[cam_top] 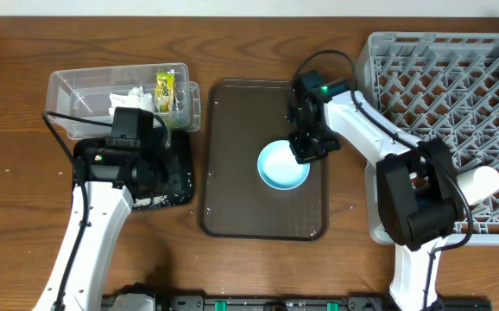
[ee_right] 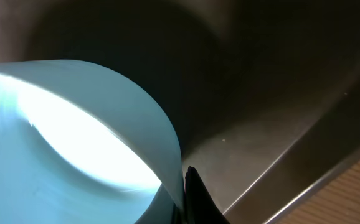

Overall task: Sort waste into correct bins and load items into the dishwasher rack
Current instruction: 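Lift the bowl with the right gripper and carry it to the rack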

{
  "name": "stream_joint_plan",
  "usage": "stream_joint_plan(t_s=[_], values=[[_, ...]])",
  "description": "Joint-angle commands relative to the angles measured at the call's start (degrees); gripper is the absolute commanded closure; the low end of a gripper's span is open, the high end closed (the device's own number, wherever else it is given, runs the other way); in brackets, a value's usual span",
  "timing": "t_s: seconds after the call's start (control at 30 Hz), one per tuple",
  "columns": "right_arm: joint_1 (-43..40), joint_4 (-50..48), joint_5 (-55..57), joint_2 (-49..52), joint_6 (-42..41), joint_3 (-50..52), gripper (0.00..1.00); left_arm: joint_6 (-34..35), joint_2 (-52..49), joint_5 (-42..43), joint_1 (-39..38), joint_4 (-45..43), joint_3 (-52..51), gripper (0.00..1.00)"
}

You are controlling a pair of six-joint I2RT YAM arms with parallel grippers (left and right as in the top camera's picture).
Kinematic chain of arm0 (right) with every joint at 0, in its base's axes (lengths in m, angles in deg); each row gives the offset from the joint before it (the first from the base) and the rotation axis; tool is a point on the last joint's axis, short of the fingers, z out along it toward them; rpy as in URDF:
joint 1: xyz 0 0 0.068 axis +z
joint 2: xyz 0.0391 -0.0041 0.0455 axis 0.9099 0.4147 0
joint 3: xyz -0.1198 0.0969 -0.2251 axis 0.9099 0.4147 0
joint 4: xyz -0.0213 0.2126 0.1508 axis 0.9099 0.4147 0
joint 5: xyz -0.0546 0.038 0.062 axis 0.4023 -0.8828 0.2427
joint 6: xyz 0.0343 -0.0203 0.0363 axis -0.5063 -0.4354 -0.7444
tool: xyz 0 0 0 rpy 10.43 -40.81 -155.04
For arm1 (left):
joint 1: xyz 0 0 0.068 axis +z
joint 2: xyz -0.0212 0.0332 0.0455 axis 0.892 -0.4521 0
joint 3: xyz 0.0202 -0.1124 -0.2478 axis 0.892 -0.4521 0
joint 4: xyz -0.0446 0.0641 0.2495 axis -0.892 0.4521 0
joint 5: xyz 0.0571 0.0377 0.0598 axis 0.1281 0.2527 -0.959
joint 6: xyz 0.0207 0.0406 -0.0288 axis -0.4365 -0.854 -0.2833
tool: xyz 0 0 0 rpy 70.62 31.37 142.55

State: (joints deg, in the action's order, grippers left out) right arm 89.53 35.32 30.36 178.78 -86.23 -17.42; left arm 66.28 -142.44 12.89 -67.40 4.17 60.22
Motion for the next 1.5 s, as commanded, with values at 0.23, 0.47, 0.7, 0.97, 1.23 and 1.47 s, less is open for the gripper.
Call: stream_joint_plan(t_s=[0.23,0.47,0.7,0.97,1.23,1.47], values=[[-4.5,0.3,23.3,-14.6,-2.7,-4.7,0.99,0.1,0.1,-0.7,0.2,0.2,0.2,0.44],[-8.2,-8.9,59.6,-23.4,-6.3,-4.7,0.99,0.1,0.1,-0.7,0.2,0.0,0.2,0.44],[-13.6,-22.3,74.6,-23.0,-3.6,-4.7,0.99,0.1,0.1,-0.7,0.2,-0.1,0.2,0.44],[-20.9,-32.0,81.5,-18.0,7.0,-4.7,0.99,0.1,0.1,-0.7,0.2,-0.1,0.2,0.44],[-24.6,-33.2,87.7,-9.0,7.7,-4.7,0.99,0.1,0.1,-0.7,0.2,0.0,0.2,0.44],[-25.1,-33.1,87.7,-2.2,7.7,-4.7,0.99,0.1,0.1,-0.7,0.2,0.0,0.2,0.44]])
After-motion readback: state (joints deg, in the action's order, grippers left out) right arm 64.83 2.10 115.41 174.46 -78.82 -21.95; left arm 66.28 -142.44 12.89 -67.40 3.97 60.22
